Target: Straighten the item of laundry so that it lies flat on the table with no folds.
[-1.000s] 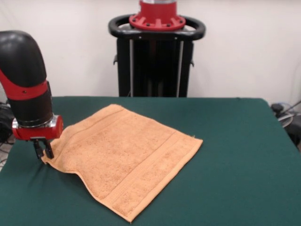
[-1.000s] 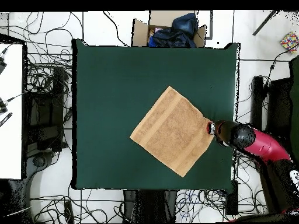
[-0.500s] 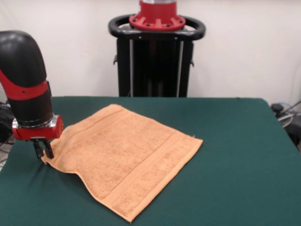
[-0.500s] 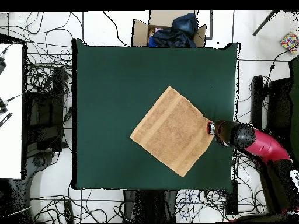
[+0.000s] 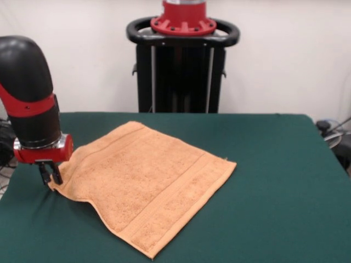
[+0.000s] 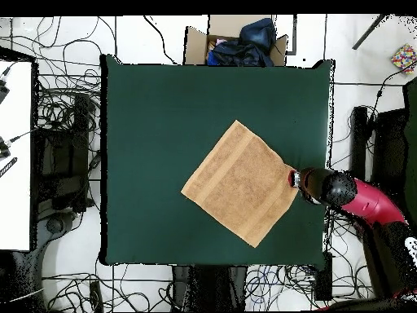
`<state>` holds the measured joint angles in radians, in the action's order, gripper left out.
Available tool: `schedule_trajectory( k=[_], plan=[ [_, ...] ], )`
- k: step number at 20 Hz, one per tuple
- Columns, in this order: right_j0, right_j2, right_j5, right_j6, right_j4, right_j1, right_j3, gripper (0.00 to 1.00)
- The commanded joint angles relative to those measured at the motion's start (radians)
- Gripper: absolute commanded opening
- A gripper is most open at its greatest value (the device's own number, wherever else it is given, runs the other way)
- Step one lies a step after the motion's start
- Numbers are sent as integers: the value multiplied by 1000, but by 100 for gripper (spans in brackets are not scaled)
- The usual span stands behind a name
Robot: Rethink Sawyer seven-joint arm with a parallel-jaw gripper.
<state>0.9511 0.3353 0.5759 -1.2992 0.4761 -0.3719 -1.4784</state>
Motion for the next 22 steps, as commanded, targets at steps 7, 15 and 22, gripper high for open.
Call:
schedule_trajectory(
  k=[7, 15, 22],
  plan=[
    [-10, 69, 37, 166, 90, 88, 111, 0],
    [1, 82, 67, 193, 94, 88, 140, 0],
    [4, 94, 97, 201, 103, 76, 155, 0]
  ],
)
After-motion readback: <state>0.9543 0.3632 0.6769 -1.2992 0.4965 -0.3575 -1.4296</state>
